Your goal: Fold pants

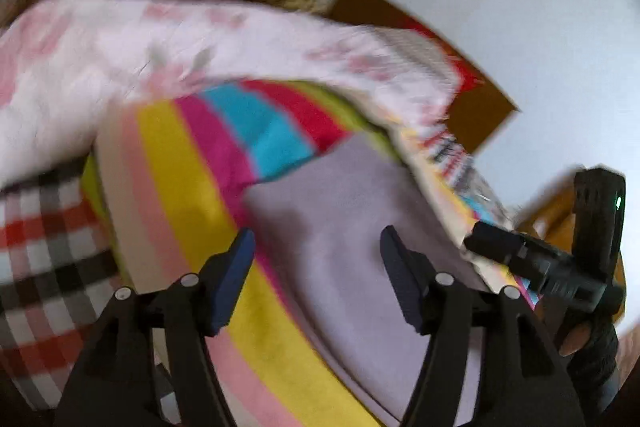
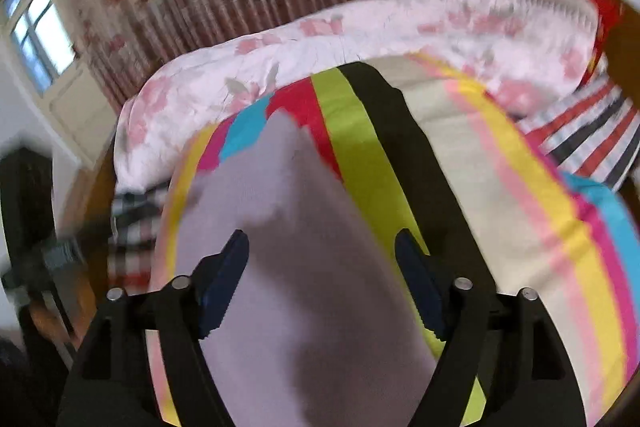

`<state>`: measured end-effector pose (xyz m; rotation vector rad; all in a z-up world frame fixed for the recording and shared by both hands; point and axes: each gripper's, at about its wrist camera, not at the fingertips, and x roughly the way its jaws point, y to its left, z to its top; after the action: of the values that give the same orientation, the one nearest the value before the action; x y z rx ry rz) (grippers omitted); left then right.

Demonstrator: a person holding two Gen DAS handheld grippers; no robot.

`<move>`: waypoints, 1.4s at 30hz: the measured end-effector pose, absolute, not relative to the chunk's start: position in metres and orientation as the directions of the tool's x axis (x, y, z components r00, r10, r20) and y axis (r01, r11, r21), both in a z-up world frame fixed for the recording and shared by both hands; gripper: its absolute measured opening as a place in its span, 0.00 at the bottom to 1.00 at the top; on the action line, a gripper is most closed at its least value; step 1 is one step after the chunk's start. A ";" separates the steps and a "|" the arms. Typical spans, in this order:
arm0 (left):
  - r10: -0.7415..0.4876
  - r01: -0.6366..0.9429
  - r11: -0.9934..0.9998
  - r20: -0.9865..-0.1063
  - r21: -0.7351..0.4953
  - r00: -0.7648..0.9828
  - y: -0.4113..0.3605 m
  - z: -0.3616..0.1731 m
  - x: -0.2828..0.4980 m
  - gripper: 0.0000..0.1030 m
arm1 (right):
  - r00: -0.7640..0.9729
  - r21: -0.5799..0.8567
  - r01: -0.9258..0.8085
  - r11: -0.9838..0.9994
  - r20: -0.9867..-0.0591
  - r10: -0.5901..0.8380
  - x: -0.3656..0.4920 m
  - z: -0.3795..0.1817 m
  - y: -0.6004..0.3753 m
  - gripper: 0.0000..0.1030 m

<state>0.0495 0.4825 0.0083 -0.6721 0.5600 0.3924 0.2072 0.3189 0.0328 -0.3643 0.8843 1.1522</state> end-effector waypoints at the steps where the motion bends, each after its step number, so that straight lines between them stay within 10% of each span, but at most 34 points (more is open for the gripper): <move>1: 0.123 -0.454 0.753 -0.577 -0.476 0.807 0.471 0.014 0.050 0.64 | 0.118 0.172 -0.912 0.373 -0.761 0.638 0.195 0.035 0.305 0.59; 6: 0.056 -0.391 0.817 -0.616 -0.424 0.785 0.447 0.006 0.064 0.64 | 0.034 0.159 -0.957 0.245 -0.773 0.633 0.108 0.019 0.251 0.30; 26: -0.227 -0.312 0.660 -0.577 -0.684 0.784 0.426 -0.039 -0.013 0.64 | 0.162 -0.059 -0.977 0.204 -0.830 0.533 0.047 -0.019 0.239 0.09; 34: -0.371 -0.235 0.577 -0.507 -0.782 0.778 0.410 -0.046 0.009 0.64 | 0.041 0.197 -0.935 0.294 -0.763 0.645 0.077 0.002 0.222 0.04; 41: -0.393 -0.261 0.520 -0.499 -0.814 0.772 0.416 -0.060 0.034 0.41 | 0.044 0.199 -0.932 0.304 -0.770 0.637 0.073 0.000 0.224 0.04; 42: -0.388 -0.272 0.516 -0.505 -0.812 0.771 0.417 -0.064 0.036 0.24 | 0.045 0.198 -0.931 0.306 -0.771 0.635 0.073 0.000 0.224 0.04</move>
<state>0.0356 0.4173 -0.0636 -1.0508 0.7208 -0.0769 0.0729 0.2239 -0.0005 -0.4073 0.9023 1.2477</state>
